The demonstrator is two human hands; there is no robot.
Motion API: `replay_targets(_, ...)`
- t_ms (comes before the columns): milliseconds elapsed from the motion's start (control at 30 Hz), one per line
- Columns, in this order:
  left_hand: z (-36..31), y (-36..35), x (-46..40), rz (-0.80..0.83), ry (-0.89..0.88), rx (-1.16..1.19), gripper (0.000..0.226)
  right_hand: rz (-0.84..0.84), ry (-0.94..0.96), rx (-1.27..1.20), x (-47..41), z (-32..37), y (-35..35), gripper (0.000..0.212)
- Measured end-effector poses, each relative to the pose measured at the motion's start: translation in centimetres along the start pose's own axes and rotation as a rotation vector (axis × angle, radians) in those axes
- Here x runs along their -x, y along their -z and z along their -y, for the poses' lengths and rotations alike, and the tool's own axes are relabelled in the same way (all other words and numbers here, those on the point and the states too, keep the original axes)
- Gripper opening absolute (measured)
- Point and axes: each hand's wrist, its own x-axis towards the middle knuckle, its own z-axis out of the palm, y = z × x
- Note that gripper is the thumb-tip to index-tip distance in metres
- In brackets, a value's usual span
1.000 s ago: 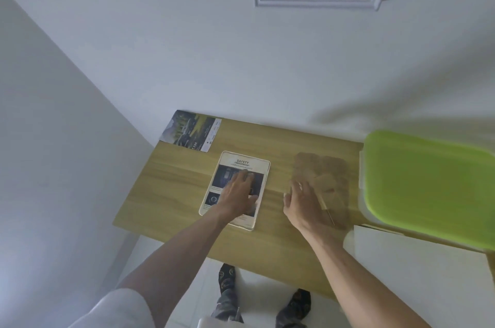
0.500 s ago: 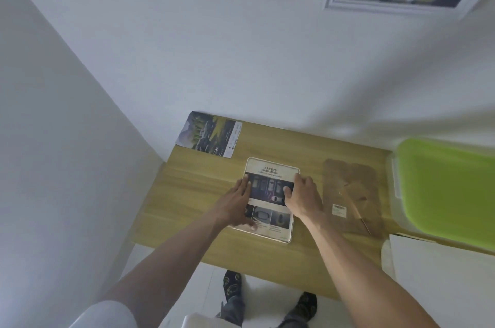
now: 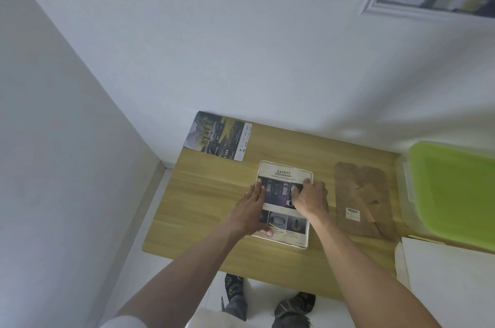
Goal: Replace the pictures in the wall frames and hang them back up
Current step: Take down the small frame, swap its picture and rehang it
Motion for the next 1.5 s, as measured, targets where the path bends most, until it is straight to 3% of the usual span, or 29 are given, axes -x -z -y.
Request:
replay_targets(167, 0.3, -0.5, 0.1, -0.049, -0.011, 0.080, 0.130, -0.094, 0.014, -0.215, 1.3, 0.0, -0.3, 0.049)
replay_targets(300, 0.4, -0.8, 0.4, -0.074, -0.015, 0.116, 0.129, -0.172, 0.034, -0.428, 2.8, 0.4, -0.1, 0.033)
replay_targets(467, 0.5, -0.9, 0.8, -0.087, -0.024, 0.122, 0.128, -0.169, -0.117, -0.702, 3.4, 0.0, 0.7, 0.067)
replay_targets(567, 0.2, -0.7, 1.1, -0.119, 0.004, 0.204, 0.122, -0.125, -0.202, -0.873, 3.1, -1.2, 1.2, 0.048)
replay_targets(700, -0.2, -0.4, 0.7, -0.273, 0.148, 0.440, 0.081, -0.068, -0.215, -1.043, 3.2, -2.6, 2.2, 0.038)
replay_targets(800, -1.5, 1.1, 0.8, -0.412, 0.140, 0.538, 0.045, -0.004, -0.196, -1.157, 3.2, -3.5, 3.0, 0.037)
replay_targets(867, -2.2, 2.1, 0.8, -0.452, 0.120, 0.588, 0.033, 0.009, -0.193, -1.227, 3.7, -3.8, 3.6, 0.035)
replay_targets(1033, -4.4, 2.8, 0.4, -0.403, 0.153, 0.894, 0.012, 0.012, -0.106, -1.057, 4.9, -5.7, 4.5, 0.048)
replay_targets(1167, -6.0, 1.9, 0.0, -0.326, 0.223, 1.110, 0.009, 0.145, 0.058, -0.716, 7.1, -7.7, 6.0, 0.078)
replay_targets(1500, -15.3, -3.2, 0.7, -0.187, 0.216, 1.130, 0.037, 0.141, 0.038, -0.781, 8.3, -19.9, 8.8, 0.075)
